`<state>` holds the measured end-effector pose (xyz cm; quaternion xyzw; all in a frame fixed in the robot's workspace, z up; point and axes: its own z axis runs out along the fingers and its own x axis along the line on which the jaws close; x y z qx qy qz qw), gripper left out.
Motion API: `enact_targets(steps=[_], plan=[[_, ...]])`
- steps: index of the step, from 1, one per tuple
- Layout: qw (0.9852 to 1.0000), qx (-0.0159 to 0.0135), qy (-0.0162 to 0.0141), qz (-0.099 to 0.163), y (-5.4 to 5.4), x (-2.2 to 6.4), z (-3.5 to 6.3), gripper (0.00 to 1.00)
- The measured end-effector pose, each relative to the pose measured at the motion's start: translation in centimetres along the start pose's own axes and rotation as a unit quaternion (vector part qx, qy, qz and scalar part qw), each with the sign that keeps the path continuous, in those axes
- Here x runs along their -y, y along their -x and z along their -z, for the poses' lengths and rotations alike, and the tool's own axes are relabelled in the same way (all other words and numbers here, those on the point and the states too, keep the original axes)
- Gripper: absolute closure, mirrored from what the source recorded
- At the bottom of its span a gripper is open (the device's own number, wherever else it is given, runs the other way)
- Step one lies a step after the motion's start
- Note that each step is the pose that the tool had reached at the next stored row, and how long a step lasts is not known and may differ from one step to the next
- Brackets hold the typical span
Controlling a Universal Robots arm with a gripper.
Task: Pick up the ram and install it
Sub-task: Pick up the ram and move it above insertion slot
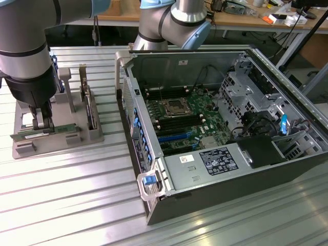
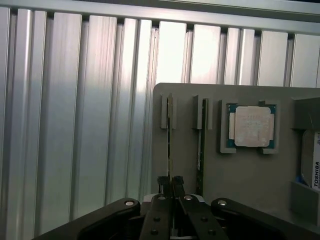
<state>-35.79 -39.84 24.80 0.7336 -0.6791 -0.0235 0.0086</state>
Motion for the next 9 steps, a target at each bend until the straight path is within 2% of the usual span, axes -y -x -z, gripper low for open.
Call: enact_targets(steps=[9], plan=[[1.0, -0.0001, 0.0001, 0.0, 0.0, -0.01, 0.12, 0.88]])
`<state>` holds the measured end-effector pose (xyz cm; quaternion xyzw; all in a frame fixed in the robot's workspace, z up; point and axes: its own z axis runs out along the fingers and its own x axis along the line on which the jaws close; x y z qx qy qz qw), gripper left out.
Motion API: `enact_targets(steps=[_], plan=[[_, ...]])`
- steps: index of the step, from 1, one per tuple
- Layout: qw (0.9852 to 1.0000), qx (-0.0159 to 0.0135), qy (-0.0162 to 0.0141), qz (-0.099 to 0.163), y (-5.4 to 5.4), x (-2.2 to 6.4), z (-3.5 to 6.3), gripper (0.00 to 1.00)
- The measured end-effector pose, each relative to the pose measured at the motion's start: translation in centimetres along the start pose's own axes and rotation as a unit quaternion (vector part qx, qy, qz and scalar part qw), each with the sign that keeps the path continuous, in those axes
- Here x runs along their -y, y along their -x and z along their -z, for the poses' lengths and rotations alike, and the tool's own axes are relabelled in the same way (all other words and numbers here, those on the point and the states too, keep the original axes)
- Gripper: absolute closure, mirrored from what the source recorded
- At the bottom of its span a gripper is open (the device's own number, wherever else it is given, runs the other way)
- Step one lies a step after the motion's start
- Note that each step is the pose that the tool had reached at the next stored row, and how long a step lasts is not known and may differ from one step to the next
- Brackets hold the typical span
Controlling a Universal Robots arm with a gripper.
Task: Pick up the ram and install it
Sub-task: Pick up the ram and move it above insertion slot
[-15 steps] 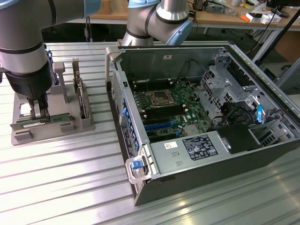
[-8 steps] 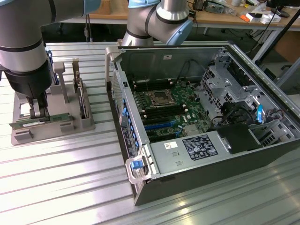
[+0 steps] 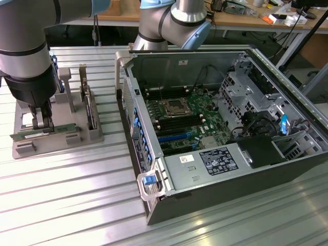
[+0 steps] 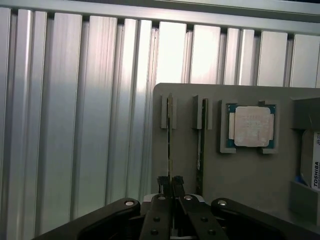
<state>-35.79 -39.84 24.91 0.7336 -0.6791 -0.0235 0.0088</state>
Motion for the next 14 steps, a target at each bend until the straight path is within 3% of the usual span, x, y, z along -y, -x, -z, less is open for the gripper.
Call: enact_targets(steps=[7, 14], plan=[[1.0, 0.0, -0.0001, 0.0, 0.0, -0.04, 0.89, 0.88], [1.0, 0.0001, -0.0001, 0.0, 0.1, -0.11, 2.55, 0.88]])
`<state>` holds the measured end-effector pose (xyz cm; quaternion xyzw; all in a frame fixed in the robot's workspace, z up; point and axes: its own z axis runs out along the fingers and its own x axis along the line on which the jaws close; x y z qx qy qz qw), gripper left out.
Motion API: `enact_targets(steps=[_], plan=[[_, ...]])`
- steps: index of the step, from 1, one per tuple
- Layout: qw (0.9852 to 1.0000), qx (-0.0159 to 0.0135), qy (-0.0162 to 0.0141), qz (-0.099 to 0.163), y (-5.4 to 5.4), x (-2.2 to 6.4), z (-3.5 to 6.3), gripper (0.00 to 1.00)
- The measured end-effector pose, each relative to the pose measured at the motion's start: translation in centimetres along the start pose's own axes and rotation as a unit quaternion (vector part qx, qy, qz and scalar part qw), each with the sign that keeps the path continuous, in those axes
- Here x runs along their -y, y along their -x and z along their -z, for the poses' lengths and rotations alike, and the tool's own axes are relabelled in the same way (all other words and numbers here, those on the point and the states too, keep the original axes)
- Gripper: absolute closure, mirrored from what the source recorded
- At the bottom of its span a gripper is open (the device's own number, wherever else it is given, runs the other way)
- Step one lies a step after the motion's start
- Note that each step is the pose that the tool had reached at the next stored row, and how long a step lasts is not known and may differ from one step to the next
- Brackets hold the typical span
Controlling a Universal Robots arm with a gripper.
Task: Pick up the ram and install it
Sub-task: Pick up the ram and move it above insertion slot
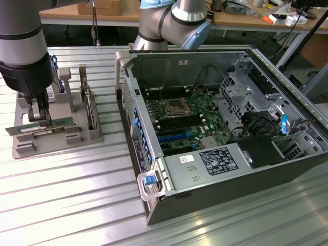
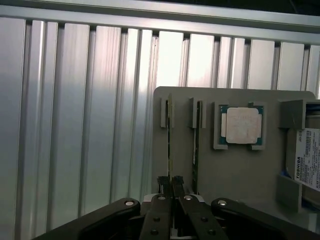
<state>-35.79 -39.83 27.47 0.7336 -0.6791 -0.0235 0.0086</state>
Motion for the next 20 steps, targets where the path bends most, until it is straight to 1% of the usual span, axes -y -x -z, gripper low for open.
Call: enact_targets(steps=[12, 15, 20], plan=[[1.0, 0.0, 0.0, 0.0, 0.1, -0.11, 2.39, 0.88], [1.0, 0.0, 0.0, 0.0, 0.1, -0.12, 2.79, 0.88], [1.0, 0.0, 0.0, 0.0, 0.1, -0.14, 3.14, 0.88]])
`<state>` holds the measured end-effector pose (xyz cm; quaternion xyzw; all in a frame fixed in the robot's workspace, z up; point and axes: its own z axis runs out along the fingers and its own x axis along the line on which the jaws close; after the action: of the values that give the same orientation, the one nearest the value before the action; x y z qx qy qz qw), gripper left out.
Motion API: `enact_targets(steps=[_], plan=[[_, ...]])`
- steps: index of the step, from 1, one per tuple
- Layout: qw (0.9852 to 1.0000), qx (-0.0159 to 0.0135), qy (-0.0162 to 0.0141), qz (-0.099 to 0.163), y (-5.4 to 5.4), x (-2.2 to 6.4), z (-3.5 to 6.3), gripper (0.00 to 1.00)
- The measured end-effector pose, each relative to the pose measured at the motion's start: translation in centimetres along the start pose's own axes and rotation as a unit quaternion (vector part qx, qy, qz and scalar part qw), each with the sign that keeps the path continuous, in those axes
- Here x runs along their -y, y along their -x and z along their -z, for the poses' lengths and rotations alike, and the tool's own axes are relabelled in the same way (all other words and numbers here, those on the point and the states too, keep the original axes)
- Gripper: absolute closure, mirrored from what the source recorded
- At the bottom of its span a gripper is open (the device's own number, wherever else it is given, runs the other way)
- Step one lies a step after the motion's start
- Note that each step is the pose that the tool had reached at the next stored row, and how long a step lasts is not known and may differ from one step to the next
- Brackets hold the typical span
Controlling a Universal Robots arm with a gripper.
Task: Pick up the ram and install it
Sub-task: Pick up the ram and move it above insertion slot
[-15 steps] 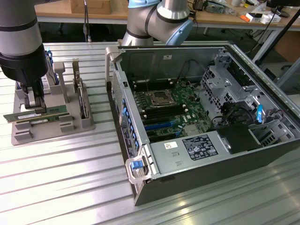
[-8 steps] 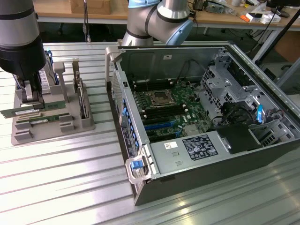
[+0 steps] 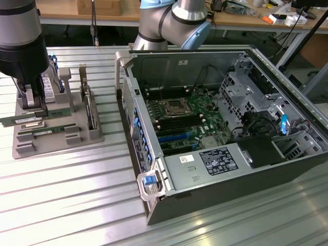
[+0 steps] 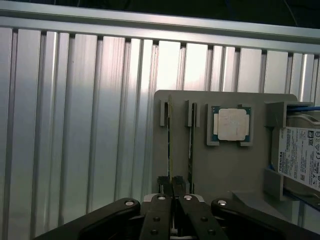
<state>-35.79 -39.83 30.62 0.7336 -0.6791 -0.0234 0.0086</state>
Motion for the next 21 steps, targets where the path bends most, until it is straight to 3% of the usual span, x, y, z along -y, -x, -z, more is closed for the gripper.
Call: enact_targets(steps=[13, 21], plan=[[1.0, 0.0, 0.0, 0.0, 0.0, -0.05, 1.21, 0.88], [1.0, 0.0, 0.0, 0.0, 0.1, -0.14, 3.03, 0.88]])
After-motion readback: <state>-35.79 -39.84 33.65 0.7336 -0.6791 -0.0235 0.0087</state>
